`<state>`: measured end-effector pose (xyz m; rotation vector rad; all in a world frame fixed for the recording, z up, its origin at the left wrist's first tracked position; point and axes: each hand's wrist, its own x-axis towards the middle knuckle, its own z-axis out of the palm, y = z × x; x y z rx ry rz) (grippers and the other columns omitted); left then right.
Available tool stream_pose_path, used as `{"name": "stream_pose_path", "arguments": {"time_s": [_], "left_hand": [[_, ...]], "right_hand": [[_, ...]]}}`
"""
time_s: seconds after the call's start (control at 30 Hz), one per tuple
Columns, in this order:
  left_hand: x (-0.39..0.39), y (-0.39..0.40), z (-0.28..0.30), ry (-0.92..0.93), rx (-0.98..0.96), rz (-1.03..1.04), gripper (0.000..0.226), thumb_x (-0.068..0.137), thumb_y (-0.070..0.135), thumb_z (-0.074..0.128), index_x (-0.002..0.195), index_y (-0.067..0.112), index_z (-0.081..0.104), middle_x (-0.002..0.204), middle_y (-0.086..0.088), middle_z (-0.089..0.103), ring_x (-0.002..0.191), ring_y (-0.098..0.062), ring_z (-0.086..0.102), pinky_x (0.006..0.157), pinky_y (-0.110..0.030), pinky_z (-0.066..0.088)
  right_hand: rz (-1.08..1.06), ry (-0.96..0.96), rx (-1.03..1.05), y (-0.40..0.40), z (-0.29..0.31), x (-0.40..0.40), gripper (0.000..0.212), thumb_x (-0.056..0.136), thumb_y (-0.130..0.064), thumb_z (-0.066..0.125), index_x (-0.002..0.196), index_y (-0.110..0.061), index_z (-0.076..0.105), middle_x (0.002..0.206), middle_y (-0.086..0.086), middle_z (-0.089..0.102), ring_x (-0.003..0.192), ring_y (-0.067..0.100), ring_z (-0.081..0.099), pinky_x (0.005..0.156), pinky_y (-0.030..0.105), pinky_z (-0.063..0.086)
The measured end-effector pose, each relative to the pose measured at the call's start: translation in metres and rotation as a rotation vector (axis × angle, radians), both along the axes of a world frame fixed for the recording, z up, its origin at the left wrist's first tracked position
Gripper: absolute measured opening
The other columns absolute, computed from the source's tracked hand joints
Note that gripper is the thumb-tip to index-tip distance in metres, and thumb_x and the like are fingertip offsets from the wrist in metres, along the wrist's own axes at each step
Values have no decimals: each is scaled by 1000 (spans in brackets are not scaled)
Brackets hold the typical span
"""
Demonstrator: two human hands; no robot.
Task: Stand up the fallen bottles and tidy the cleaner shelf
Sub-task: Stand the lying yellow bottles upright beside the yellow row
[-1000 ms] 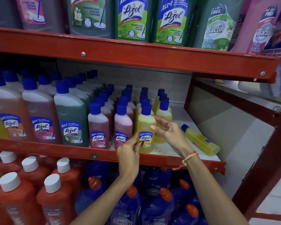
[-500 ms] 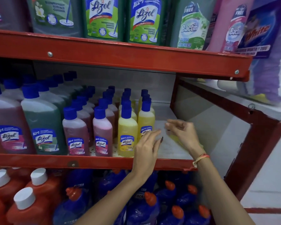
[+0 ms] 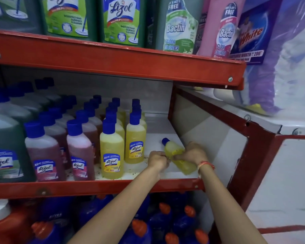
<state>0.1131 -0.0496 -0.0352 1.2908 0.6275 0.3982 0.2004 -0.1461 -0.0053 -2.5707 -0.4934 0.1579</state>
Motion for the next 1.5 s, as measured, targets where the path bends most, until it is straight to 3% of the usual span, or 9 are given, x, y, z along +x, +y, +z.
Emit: {"name": "stream_pose_path", "arguments": {"time_s": [0.1, 0.4, 0.5, 0.7, 0.87, 1.0, 1.1, 1.3, 1.5], "left_hand": [[-9, -6, 2, -36, -2, 15, 28, 83, -14, 40, 72, 4, 59, 68, -10, 57, 78, -32, 58, 80, -44, 54], [-69, -6, 16, -319, 148, 202, 36, 85, -7, 53, 108, 15, 68, 105, 7, 66, 100, -9, 62, 93, -29, 49], [-90, 5, 16, -332, 231, 266, 33, 86, -1, 58, 115, 13, 66, 106, 8, 66, 91, 5, 59, 81, -13, 48], [-117, 16, 11, -319, 292, 280, 37, 88, -2, 55, 122, 11, 60, 122, -1, 64, 111, -10, 60, 101, -28, 47], [-124, 14, 1, -306, 352, 251, 42, 90, -5, 46, 125, 15, 58, 128, 5, 61, 115, -2, 54, 100, -20, 42], [-125, 11, -3, -303, 347, 244, 47, 89, -11, 45, 127, 14, 56, 128, 4, 60, 119, -7, 54, 103, -23, 41], [-126, 13, -4, -302, 337, 245, 47, 88, -12, 45, 124, 14, 59, 121, 6, 63, 115, -7, 57, 101, -22, 43], [-125, 13, -7, -244, 327, 232, 32, 87, -3, 54, 112, 14, 65, 116, -1, 67, 109, -12, 61, 90, -20, 46], [-123, 10, -7, -180, 354, 235, 46, 86, 1, 58, 130, 12, 52, 131, -5, 59, 120, -15, 55, 91, -20, 43]], "right_hand": [[-37, 24, 45, -4, 2, -12, 56, 55, -53, 84, 64, -8, 53, 66, 1, 53, 65, 18, 56, 50, 29, 41], [32, 10, 739, -1, -11, -68, 53, 47, -28, 95, 96, -20, 75, 82, -6, 74, 74, 6, 72, 70, 24, 58], [86, 15, 771, 16, -16, -86, 55, 49, -24, 95, 98, -13, 72, 84, -5, 76, 68, -1, 71, 60, 11, 53], [182, -6, 773, 35, -22, -106, 59, 55, -23, 93, 108, -9, 70, 100, 3, 76, 83, 7, 71, 64, 9, 53], [170, 62, 824, 30, -9, -112, 73, 61, -52, 84, 124, -19, 64, 109, -1, 75, 102, 10, 69, 93, 31, 56], [-8, -191, 755, 46, -1, -132, 84, 52, -70, 78, 116, -20, 58, 108, -9, 64, 94, 7, 62, 84, 30, 53], [-51, -316, 687, 56, -1, -137, 75, 58, -59, 81, 115, -17, 56, 107, -6, 56, 93, 7, 51, 81, 29, 48], [264, 119, 995, 41, -4, -116, 43, 75, -1, 72, 114, -12, 60, 103, 1, 72, 85, 11, 70, 73, 22, 58], [443, 270, 882, 29, 1, -99, 38, 76, 0, 73, 104, -26, 68, 111, 10, 70, 91, 17, 70, 72, 25, 57]]}}
